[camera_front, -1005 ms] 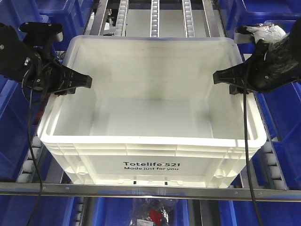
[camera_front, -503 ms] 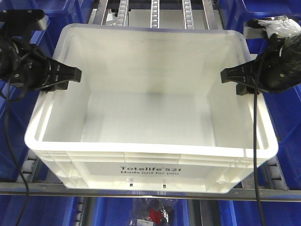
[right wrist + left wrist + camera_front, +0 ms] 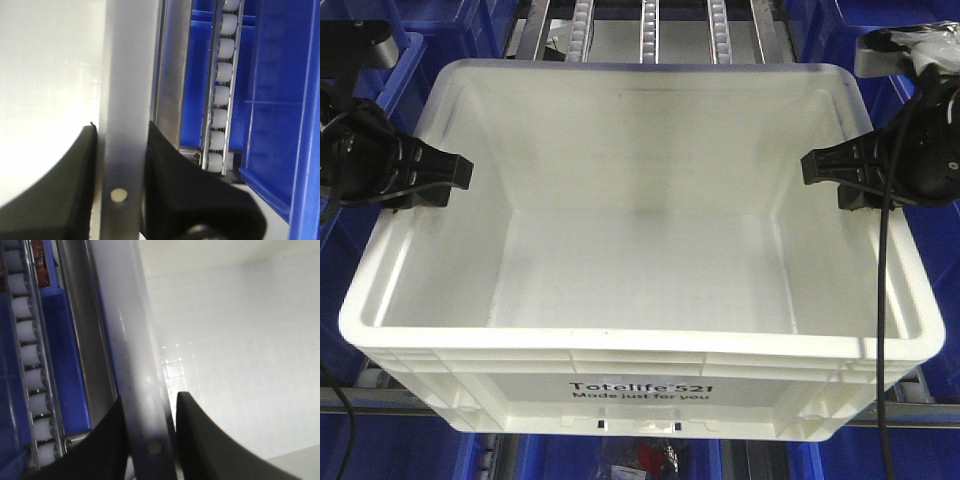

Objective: Move bin from left to right shelf
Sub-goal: 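Lift the white crate with both grippers and pull it off the shelf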

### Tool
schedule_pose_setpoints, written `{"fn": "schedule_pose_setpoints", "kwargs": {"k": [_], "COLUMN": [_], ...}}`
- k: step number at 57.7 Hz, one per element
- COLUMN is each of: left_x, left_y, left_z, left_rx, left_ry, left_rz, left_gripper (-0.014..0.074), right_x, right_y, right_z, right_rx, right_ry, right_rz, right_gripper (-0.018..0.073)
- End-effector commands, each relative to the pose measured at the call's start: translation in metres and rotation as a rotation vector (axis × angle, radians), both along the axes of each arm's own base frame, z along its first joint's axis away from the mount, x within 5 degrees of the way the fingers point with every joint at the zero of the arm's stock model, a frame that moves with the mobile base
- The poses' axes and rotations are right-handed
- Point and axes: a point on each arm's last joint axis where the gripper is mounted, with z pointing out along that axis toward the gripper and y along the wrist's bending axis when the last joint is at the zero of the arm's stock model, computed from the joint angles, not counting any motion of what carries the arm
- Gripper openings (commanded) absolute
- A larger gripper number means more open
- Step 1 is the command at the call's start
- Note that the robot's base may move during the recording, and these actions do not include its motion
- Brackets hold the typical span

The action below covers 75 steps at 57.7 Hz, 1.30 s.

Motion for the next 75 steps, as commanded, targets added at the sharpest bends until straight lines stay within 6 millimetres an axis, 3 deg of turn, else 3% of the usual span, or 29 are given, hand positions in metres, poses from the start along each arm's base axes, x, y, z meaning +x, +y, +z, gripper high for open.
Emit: {"fn": "schedule_pose_setpoints", "kwargs": {"k": [1,75], "left_x": [-0.0079,-0.0086], "left_y": [-0.0059,-0.0054], "left_z": [0.0284,0.0271], "left_rx": [-0.08,-0.073], "left_ry": [-0.138,-0.122], "left_rz": [-0.044,-0.043], "left_gripper": [-0.0006,-0.0006], "right_x": [-0.0041,-0.0062], "right_y": [0.0012,-0.0001], "right_z": [0.0268,0.0238], "right_rx": [0.037,0.022], "right_ry": [-0.163,-0.12], "right_rz": [0.029,0.028], "right_gripper": [0.0013,0.0013]}}
